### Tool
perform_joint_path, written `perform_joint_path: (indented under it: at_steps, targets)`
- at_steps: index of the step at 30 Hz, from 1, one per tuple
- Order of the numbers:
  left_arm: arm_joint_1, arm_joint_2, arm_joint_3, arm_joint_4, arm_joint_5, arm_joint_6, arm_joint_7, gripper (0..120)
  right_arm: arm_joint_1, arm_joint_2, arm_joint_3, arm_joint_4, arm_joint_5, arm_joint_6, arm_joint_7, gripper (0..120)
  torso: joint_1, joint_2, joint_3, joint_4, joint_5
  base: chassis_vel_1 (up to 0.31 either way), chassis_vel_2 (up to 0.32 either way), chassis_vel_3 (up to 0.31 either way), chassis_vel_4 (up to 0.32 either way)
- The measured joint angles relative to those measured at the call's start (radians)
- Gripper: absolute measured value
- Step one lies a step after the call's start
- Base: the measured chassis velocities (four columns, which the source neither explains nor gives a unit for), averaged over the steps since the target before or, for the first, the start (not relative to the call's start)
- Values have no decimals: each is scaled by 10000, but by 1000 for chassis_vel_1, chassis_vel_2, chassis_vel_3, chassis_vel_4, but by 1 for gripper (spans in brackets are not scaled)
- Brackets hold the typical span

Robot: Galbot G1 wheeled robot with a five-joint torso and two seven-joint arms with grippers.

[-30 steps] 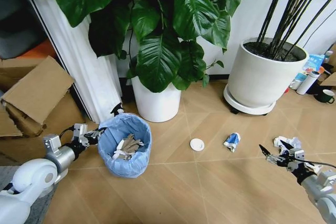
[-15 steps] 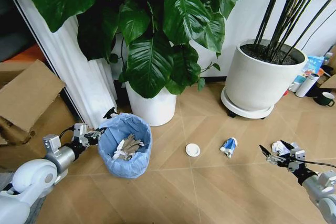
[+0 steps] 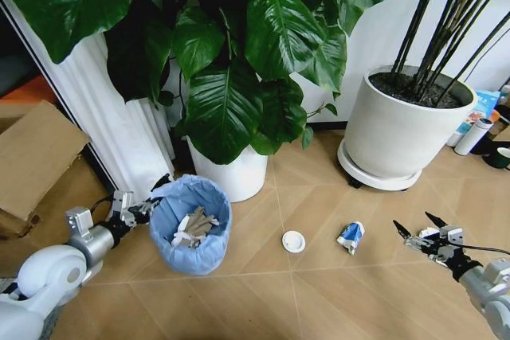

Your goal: Pick up the trash bin and place the garbage on the floor into it.

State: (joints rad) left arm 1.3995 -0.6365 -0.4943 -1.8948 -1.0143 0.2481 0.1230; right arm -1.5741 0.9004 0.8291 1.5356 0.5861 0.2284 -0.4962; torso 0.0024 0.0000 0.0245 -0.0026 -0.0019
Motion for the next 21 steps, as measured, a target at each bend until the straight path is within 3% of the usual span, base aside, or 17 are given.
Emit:
perform_joint_path:
  at_steps: [21]
  targets:
    - [175, 55, 278, -277, 136, -5, -60, 0, 480, -162, -703, -424, -254, 104, -309, 100, -1, 0, -1, 0, 0, -9, 1, 7, -4]
